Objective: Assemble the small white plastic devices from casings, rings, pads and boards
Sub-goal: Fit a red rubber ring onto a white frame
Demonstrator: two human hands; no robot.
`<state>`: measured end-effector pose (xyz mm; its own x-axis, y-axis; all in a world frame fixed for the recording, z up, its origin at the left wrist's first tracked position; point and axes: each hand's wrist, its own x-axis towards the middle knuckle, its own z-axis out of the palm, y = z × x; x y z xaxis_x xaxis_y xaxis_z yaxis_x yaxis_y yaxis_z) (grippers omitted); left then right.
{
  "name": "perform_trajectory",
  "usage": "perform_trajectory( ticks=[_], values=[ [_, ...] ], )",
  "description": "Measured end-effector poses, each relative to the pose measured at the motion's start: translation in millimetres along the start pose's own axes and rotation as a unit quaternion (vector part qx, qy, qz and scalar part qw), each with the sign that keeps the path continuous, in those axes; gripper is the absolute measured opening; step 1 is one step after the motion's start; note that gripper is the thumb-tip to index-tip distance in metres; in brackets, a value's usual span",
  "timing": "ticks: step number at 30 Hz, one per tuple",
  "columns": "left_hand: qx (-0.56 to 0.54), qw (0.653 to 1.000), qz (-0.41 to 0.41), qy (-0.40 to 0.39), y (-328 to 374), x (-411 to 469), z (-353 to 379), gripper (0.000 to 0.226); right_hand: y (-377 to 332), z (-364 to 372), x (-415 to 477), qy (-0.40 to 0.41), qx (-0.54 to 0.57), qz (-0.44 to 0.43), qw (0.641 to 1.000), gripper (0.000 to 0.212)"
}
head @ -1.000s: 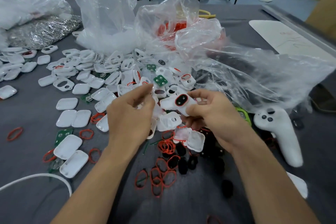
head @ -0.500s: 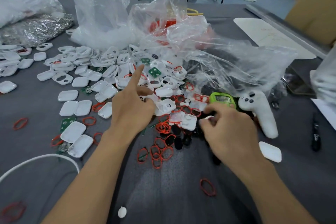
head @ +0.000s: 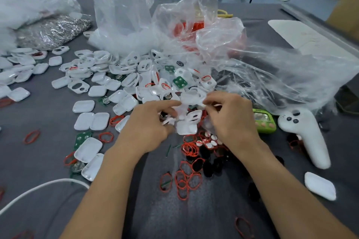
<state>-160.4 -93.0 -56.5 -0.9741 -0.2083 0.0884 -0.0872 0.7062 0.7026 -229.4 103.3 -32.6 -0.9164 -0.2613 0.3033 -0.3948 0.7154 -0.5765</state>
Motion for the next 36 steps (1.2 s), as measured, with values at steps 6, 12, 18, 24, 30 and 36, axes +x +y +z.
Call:
perform_trajectory(
  ticks=[6,12,18,24,30,36],
  values=[
    [-0.062,0.983,-0.003,0.172,-7.6,11.1,11.6,0.054,-1.1,10.3,31.3,0.043,0.072,0.004,0.996,0.020],
    [-0.021,0.976,-0.023,0.214,-3.3,22.4,15.5,0.047,1.9,12.9,27.9,0.121,0.017,-0.070,0.990,0.025],
    [-0.161,0.947,-0.025,0.278,16.1,6.9,12.7,0.028,1.1,12.1,15.1,0.121,0.099,-0.032,0.987,0.018],
    [-0.323,0.915,-0.148,0.191,22.0,12.6,5.5,0.017,-2.4,18.0,15.1,0.037,0.026,-0.007,0.999,0.012],
    [-0.518,0.832,-0.159,0.114,17.2,20.2,-4.3,0.030,-12.4,18.1,9.4,-0.032,0.085,-0.045,0.995,0.018],
    [-0.268,0.935,-0.144,0.183,5.6,18.0,-7.0,0.028,-15.7,16.8,7.8,-0.159,-0.021,-0.068,0.985,0.009]
  ],
)
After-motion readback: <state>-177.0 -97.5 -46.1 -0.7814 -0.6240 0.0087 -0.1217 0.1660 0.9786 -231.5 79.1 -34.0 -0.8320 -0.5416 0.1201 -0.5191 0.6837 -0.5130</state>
